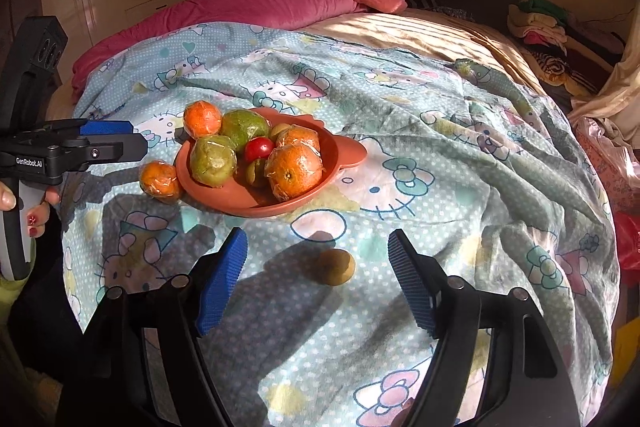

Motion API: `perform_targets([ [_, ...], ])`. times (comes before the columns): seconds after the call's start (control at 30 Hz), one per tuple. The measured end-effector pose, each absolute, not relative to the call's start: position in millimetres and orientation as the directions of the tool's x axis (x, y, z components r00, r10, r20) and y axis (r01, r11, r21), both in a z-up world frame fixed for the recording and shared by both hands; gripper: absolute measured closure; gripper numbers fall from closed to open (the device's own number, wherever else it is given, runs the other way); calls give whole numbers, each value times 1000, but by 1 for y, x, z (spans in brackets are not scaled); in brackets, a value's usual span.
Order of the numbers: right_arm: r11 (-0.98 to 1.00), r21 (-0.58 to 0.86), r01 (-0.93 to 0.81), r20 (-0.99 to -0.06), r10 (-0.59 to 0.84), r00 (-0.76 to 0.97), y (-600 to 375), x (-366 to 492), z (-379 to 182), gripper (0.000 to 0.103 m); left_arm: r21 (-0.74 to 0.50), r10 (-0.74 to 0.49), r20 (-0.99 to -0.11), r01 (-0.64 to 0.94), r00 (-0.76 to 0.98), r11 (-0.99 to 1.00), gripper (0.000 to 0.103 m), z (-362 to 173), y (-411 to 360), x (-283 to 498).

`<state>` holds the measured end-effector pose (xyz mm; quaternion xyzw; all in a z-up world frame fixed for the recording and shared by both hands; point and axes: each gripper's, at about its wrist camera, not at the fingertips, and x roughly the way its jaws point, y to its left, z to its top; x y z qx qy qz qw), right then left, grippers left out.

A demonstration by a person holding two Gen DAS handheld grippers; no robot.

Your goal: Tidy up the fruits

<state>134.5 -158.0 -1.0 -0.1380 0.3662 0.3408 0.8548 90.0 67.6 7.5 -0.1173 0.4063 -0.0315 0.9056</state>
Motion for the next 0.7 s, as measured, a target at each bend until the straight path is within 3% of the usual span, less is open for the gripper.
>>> perform_targets([
  [0.13,731,14,-682,-737,468,487,-158,136,-8,33,-233,-157,-743,-32,650,972,10,0,63,89],
  [0.3,735,27,-678,-752,462,471,-157,140,-16,43,-225,-163,-753,-17,637,974,10,-7,58,90],
  [0.37,732,25,-681,-759,457,464,-156,141,-19,53,-224,-164,-759,-17,631,974,10,-11,57,92],
  [0.7,734,44,-678,-772,456,444,-157,149,-31,80,-222,-178,-771,5,611,975,10,-24,49,97],
])
